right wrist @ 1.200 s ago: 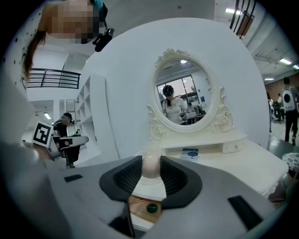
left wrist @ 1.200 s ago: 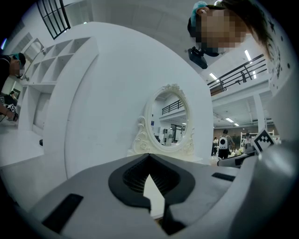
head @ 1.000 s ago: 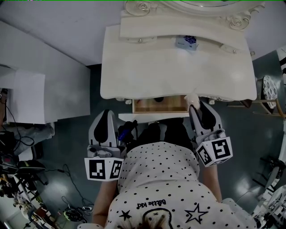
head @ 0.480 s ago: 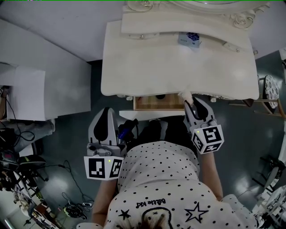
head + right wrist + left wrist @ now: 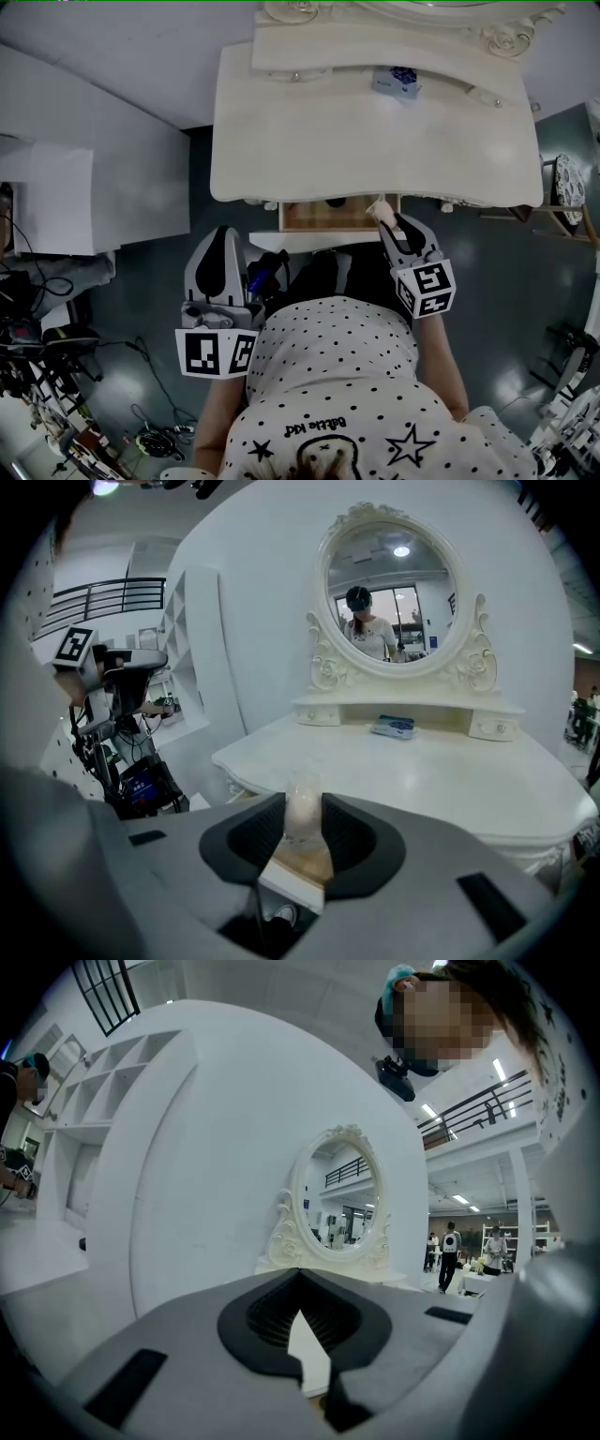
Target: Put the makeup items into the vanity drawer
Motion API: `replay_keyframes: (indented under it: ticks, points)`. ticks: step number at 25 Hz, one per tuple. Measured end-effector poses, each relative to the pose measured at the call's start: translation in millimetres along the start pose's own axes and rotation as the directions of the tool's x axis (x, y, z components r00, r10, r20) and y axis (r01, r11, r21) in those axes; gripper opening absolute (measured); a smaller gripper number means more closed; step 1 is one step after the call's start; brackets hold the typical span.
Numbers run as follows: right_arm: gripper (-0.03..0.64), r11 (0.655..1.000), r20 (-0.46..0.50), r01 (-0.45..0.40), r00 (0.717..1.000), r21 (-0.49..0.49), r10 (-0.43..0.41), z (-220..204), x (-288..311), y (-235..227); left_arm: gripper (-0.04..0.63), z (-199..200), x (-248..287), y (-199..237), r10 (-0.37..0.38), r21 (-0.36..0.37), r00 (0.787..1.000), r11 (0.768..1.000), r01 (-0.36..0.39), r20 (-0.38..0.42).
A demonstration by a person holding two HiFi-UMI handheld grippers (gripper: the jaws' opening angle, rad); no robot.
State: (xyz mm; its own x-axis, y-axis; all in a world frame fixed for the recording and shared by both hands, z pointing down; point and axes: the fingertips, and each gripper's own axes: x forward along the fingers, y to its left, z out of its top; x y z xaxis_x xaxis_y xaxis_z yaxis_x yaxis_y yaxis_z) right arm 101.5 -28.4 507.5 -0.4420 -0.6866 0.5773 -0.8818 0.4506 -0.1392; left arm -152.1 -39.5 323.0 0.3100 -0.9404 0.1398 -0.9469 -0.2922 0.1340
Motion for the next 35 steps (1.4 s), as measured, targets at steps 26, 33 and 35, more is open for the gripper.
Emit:
replay_keyframes:
  ticks: [26,33,35]
  points:
    - [0.129,0.997,-0.327,-0.024,0.945,-0.067,0.001,-85.8,90.3,-27.7,0.009,-1.3,-4.9,6.4,0.034,-0.018,0.999,0.999,-0.034,0.0]
    - [0.13,0.99,-0.4,-0.082,0.916,-0.112,0.031,-81.6,100.0,-20.7,0.009,-0.4,-5.8,8.4,0.044,-0.025,0.999,0.999,-0.044,0.005]
    - [0.13,0.986,-0.423,-0.107,0.905,-0.125,0.045,-80.2,104.0,-17.5,0.009,0.4,-6.1,9.6,0.051,-0.026,0.999,0.998,-0.051,0.007]
